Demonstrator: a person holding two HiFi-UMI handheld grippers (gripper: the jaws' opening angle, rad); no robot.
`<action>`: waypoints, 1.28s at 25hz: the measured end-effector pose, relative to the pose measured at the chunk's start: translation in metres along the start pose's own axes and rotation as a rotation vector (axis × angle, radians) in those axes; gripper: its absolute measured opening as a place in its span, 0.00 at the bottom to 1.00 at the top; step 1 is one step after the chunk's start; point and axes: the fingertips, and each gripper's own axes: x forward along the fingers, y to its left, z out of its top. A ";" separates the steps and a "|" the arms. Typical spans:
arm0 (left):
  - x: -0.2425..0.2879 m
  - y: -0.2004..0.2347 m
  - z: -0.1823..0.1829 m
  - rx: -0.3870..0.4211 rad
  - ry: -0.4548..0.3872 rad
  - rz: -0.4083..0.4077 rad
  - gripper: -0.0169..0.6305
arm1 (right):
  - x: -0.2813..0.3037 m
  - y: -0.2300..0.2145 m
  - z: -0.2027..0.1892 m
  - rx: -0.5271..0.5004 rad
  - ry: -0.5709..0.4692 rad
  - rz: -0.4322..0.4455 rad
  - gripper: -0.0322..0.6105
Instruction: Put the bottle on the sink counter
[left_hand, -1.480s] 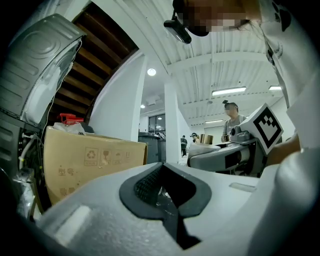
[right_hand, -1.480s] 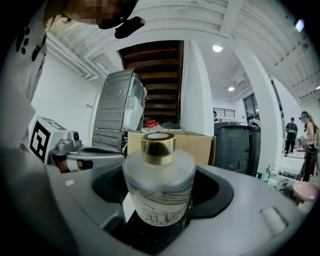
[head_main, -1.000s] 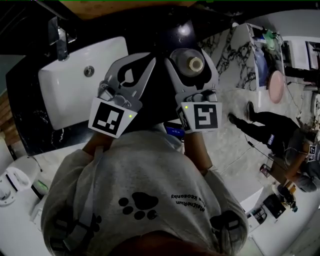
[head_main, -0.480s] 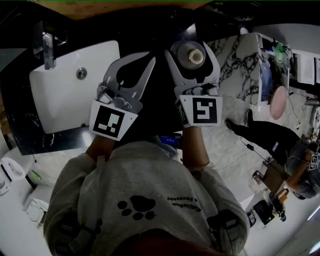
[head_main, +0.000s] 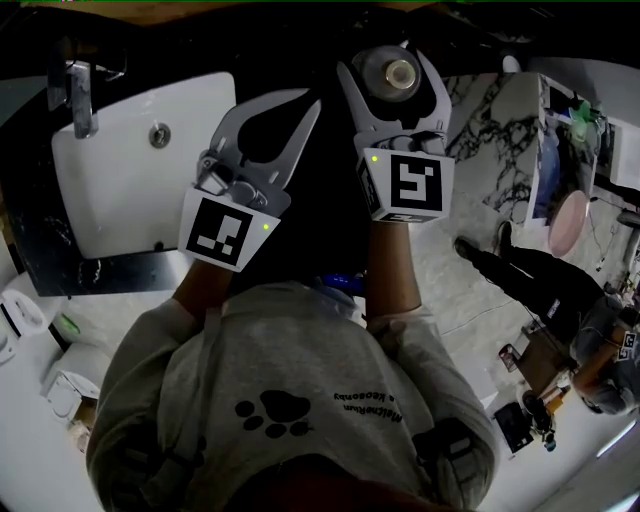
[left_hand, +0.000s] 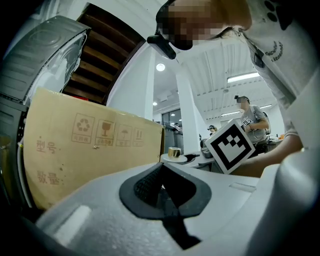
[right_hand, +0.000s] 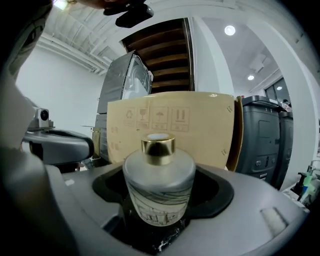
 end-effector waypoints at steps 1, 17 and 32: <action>0.003 0.001 -0.002 -0.001 0.002 0.002 0.03 | 0.005 -0.003 -0.005 -0.001 0.007 0.005 0.57; 0.043 0.014 -0.035 -0.027 0.053 0.024 0.03 | 0.065 -0.035 -0.049 0.005 0.080 0.031 0.57; 0.059 0.014 -0.051 -0.065 0.084 0.013 0.03 | 0.095 -0.049 -0.068 0.004 0.141 0.042 0.57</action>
